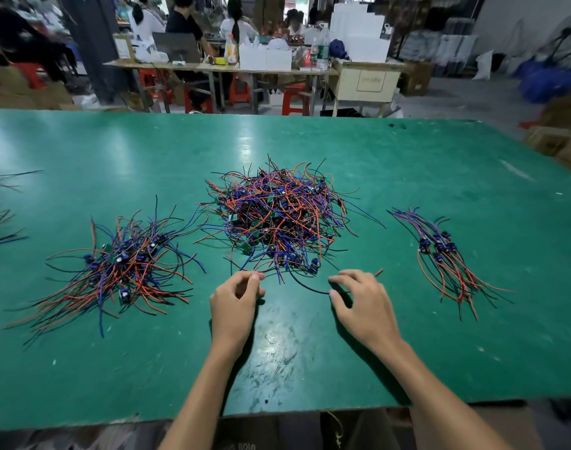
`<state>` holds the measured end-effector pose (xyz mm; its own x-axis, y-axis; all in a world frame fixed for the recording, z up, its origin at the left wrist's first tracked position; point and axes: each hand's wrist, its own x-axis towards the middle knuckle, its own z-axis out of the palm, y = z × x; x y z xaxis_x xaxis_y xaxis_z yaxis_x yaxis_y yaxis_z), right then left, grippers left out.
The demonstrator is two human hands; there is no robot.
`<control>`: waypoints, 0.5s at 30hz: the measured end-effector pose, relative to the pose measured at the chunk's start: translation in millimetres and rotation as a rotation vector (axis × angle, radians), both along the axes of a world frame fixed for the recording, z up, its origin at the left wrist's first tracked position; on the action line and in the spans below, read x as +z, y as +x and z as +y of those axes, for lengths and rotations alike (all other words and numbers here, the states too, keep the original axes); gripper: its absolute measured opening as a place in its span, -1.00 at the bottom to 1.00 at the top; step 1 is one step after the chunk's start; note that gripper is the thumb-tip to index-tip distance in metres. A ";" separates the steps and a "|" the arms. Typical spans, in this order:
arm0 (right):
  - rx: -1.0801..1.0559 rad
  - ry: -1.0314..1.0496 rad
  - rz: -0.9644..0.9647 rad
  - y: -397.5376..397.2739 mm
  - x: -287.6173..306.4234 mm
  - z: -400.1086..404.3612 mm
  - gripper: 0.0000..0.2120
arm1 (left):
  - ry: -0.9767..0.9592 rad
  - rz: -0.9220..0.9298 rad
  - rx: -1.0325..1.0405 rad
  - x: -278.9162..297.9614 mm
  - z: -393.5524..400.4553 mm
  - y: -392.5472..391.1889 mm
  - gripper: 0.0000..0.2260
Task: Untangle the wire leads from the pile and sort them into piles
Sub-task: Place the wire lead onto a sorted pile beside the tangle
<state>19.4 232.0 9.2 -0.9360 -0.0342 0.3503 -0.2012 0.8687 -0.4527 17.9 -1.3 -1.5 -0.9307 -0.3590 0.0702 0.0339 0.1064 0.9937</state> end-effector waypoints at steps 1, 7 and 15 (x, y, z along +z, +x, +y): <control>-0.018 -0.052 0.008 3.6 -3.3 2.3 -0.86 | -0.001 0.001 -0.003 0.7 0.0 0.0 -0.81; 0.005 -0.036 0.130 10.5 0.9 2.7 -0.93 | -0.132 0.033 -0.045 4.6 2.0 2.9 -0.86; 0.272 -1.048 -0.065 14.8 37.1 -59.3 -0.88 | -0.358 0.221 -0.480 14.3 6.2 11.5 -0.84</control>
